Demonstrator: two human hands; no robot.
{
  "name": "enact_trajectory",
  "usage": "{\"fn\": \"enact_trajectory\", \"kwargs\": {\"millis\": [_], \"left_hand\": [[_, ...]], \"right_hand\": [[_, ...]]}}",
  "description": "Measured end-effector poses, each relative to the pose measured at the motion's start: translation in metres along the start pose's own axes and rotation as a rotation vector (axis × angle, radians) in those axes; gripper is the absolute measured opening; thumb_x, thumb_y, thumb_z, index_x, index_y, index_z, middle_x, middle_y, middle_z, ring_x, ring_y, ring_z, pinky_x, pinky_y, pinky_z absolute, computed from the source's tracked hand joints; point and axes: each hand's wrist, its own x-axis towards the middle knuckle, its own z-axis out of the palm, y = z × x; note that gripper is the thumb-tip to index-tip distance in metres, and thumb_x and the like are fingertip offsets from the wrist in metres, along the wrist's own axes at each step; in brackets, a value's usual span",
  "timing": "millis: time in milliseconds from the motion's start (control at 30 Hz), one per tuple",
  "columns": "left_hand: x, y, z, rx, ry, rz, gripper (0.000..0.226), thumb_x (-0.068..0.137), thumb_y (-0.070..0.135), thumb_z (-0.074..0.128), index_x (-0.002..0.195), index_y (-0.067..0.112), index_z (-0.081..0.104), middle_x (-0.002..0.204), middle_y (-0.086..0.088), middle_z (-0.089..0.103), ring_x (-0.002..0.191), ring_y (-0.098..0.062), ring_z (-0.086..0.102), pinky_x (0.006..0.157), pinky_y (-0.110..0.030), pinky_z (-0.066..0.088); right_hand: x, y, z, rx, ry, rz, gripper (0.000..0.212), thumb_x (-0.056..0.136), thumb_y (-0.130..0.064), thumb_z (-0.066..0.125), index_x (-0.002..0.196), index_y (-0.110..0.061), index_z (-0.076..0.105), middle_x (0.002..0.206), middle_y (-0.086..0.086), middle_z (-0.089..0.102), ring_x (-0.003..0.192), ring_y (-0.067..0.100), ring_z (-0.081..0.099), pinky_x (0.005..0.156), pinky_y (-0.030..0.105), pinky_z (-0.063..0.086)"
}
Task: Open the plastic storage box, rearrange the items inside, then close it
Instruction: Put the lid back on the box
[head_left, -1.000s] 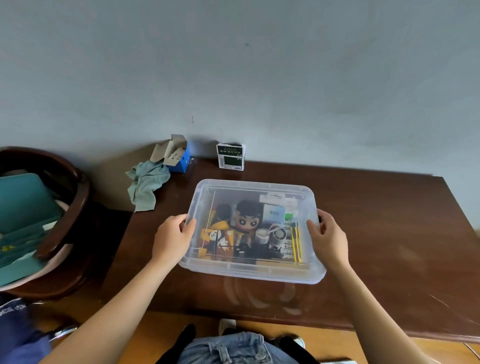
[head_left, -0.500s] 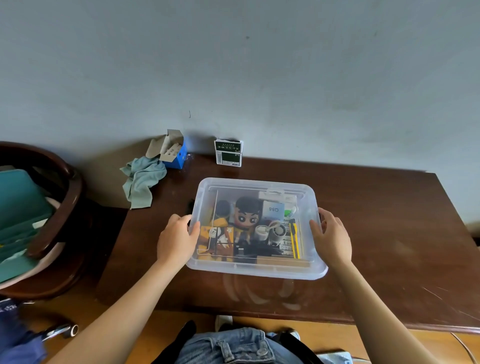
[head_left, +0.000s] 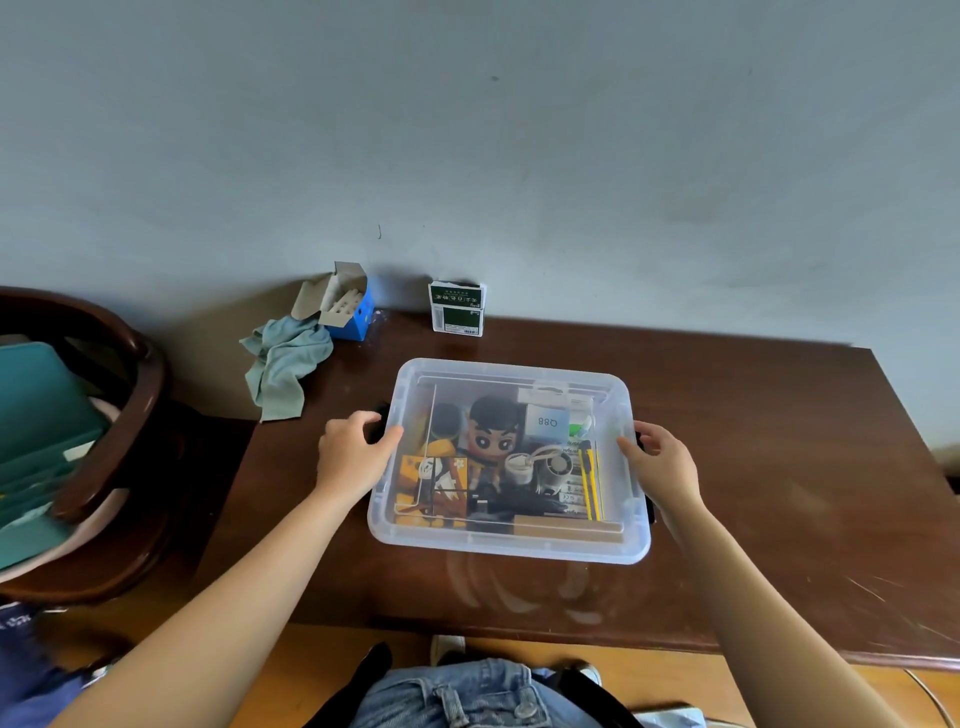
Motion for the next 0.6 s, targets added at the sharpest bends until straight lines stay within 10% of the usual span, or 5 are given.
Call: {"fn": "enact_trajectory", "kwargs": {"millis": [333,467,600], "left_hand": [[0.047,0.03,0.006,-0.358,-0.219,-0.23,0.058,0.088,0.054,0.055,0.127,0.01,0.053,0.128,-0.005,0.053,0.118,-0.022,0.049,0.09,-0.03,0.037],[0.05,0.03,0.013,-0.483,-0.198,-0.244,0.032,0.086,0.046,0.064,0.098,0.016,0.063,0.099,0.005,0.06,0.105,-0.017,0.053,0.081,-0.026,0.036],[0.05,0.038,0.011,-0.421,-0.054,-0.185,0.034,0.084,0.038,0.068,0.112,0.018,0.061,0.115,0.0,0.061,0.104,-0.018,0.054,0.083,-0.028,0.041]], "right_hand": [[0.025,-0.025,0.014,0.334,-0.016,0.22,0.018,0.092,-0.039,0.056,0.095,-0.021,0.06,0.084,-0.007,0.059,0.078,0.011,0.052,0.073,0.029,0.042],[0.029,-0.024,0.018,0.436,0.026,0.246,0.018,0.088,-0.035,0.064,0.096,-0.02,0.064,0.086,-0.006,0.061,0.081,0.012,0.054,0.076,0.029,0.044],[0.034,-0.028,0.017,0.484,0.03,0.299,0.029,0.085,-0.033,0.069,0.109,-0.017,0.068,0.093,-0.005,0.062,0.091,0.017,0.057,0.081,0.029,0.045]]}}
